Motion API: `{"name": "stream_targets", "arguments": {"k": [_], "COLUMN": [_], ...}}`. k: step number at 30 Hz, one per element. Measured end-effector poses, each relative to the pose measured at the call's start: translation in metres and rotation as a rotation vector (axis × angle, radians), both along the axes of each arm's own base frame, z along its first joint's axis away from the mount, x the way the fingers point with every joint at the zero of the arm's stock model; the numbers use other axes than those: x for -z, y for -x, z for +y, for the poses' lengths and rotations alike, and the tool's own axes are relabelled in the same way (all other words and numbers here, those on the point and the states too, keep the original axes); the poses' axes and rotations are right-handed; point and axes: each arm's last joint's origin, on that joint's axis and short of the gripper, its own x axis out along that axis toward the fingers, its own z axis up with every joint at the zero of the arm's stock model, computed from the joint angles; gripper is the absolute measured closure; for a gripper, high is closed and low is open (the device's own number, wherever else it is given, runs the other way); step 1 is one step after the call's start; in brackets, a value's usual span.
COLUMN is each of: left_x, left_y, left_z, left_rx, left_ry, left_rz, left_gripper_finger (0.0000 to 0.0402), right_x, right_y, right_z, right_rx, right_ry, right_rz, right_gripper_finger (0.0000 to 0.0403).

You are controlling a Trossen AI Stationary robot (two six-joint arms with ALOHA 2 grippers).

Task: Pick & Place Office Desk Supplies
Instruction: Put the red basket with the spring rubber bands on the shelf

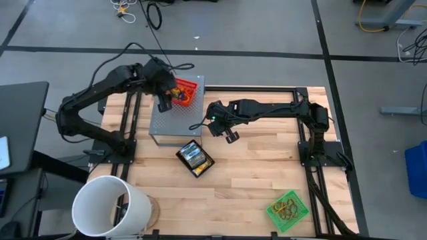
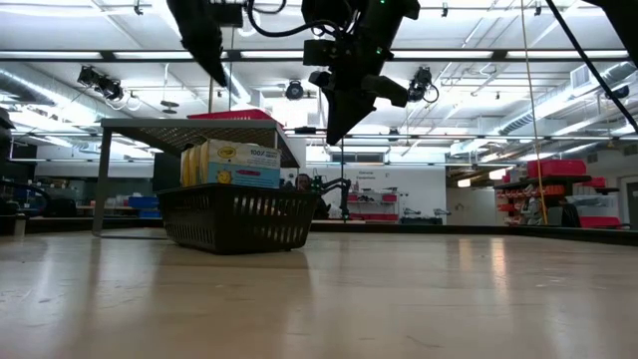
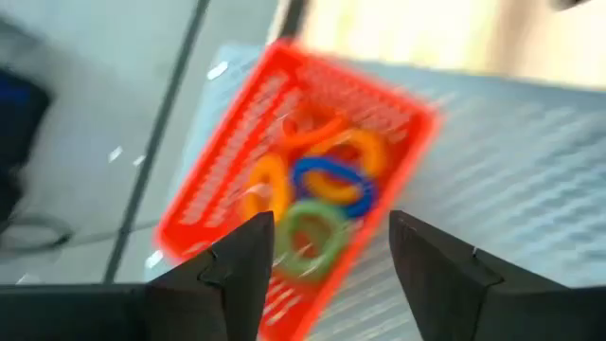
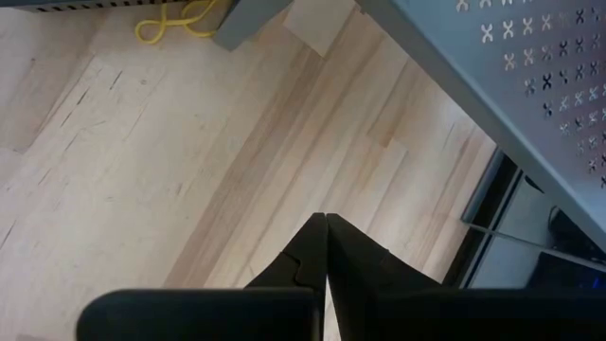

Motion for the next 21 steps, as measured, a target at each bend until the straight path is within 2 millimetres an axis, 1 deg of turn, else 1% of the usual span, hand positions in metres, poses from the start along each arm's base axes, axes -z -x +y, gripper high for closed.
{"name": "stream_targets", "arguments": {"k": [3,5,9,11,14,15,17,21], "left_x": [-0.001,0.002,0.014,0.020,0.029,0.031,0.036,0.048], "left_y": [-0.004,-0.008,-0.015,-0.018,-0.021,-0.022,-0.023,-0.032], "left_z": [-0.007,-0.012,-0.023,-0.028,-0.032,-0.032,-0.031,-0.026], "left_rx": [0.052,0.078,0.180,0.222,0.255,0.260,0.261,0.255], "left_ry": [0.032,0.057,0.122,0.139,0.136,0.128,0.110,0.107], "left_rz": [-0.025,-0.025,0.004,0.038,0.076,0.081,0.090,0.117], "left_gripper_finger": [0.0208,0.0226,0.0268,0.0302,0.0374,0.0387,0.0395,0.0398], "right_x": [0.000,0.000,0.001,0.001,0.001,0.001,0.001,0.001], "right_y": [0.000,0.000,0.001,0.002,0.003,0.003,0.003,0.003], "right_z": [0.000,0.000,0.000,0.000,0.000,0.000,0.000,0.000], "right_rx": [0.000,0.001,0.011,0.012,0.012,0.012,0.011,0.011], "right_ry": [0.000,-0.001,-0.006,-0.008,-0.009,-0.009,-0.009,-0.009], "right_rz": [0.000,0.001,0.011,0.022,0.031,0.034,0.034,0.035], "right_gripper_finger": [0.0390,0.0390,0.0390,0.0390,0.0390,0.0390,0.0395,0.0398]}}
